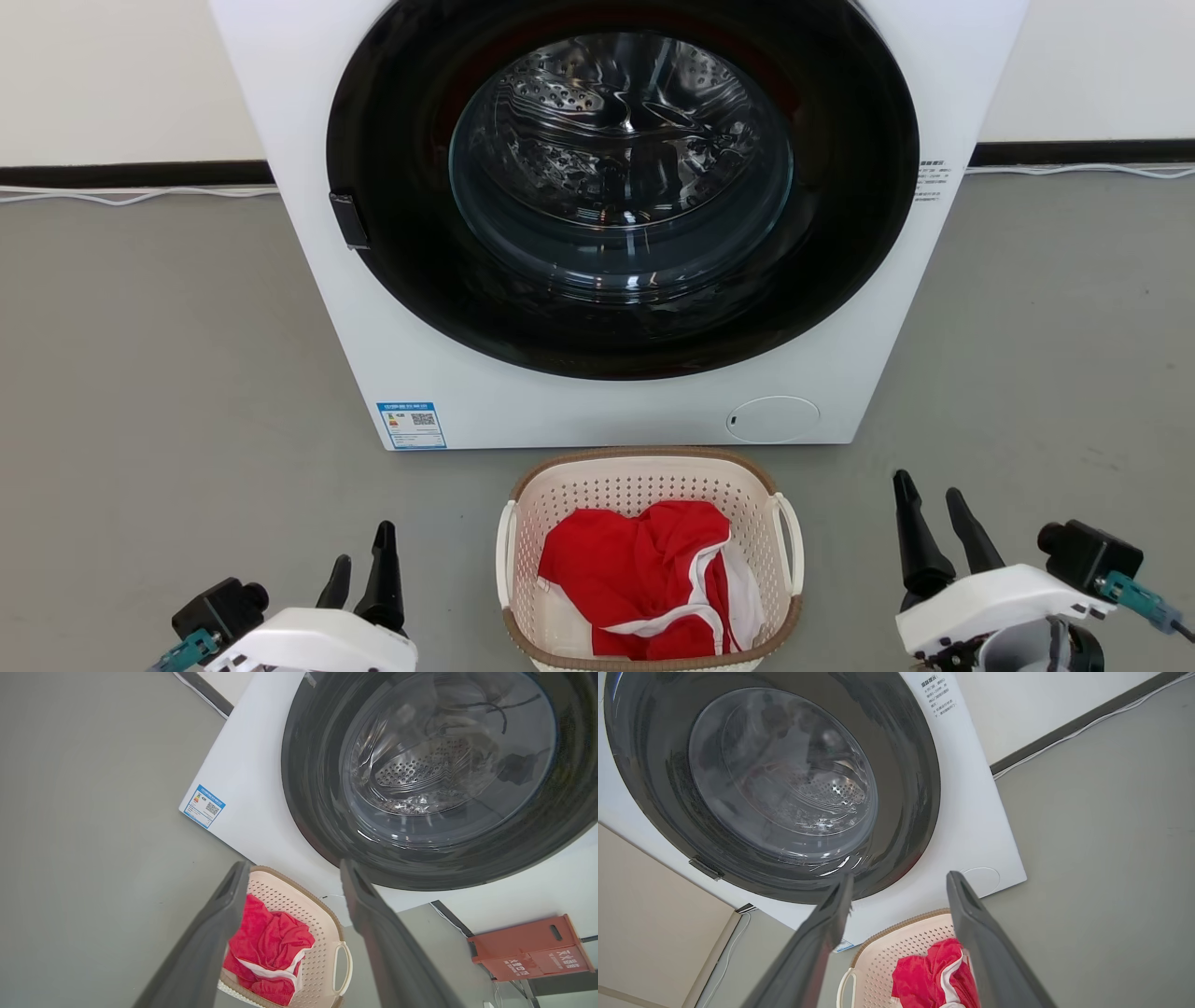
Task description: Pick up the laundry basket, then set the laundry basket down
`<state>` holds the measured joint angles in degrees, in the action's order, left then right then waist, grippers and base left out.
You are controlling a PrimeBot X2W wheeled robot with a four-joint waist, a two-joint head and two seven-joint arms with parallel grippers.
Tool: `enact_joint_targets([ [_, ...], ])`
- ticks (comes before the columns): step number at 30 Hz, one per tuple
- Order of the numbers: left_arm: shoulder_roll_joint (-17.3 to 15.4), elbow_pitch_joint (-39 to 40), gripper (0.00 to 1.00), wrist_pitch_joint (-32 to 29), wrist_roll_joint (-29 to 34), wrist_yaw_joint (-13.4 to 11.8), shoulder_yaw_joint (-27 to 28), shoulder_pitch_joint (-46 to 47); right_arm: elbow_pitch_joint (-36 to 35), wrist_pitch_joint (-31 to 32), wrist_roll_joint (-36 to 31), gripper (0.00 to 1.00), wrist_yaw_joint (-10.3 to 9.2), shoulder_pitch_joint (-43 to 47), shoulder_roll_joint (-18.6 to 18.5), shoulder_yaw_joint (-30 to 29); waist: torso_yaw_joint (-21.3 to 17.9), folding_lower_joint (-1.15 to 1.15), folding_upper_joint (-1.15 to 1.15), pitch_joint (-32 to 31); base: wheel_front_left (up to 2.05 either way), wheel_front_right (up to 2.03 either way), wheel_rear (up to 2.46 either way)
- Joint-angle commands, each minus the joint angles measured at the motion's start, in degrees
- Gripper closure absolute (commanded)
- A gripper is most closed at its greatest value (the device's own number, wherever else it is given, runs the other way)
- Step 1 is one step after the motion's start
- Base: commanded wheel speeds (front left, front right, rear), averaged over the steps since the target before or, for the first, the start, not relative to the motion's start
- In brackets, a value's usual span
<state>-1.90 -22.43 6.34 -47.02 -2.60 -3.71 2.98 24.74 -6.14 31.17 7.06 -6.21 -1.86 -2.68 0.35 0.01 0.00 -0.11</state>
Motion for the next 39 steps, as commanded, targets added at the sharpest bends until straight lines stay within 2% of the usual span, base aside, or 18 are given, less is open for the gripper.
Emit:
enact_joint_targets([
  [1,-0.6,1.2,0.00,0.7,1.6,-0.4,0.8,3.3,-1.1,-1.0,-2.1,0.00,0.26,-2.6,-0.7,1.2,0.0,0.00,0.00,0.0,0.00,0.00,0.00],
  [39,-0.9,0.0,0.00,7.0,25.8,-5.1,-1.7,5.1,2.0,-7.2,-31.5,0.00,0.39,-5.3,-0.9,3.3,-0.2,0.00,0.00,-0.3,0.00,0.00,0.00],
])
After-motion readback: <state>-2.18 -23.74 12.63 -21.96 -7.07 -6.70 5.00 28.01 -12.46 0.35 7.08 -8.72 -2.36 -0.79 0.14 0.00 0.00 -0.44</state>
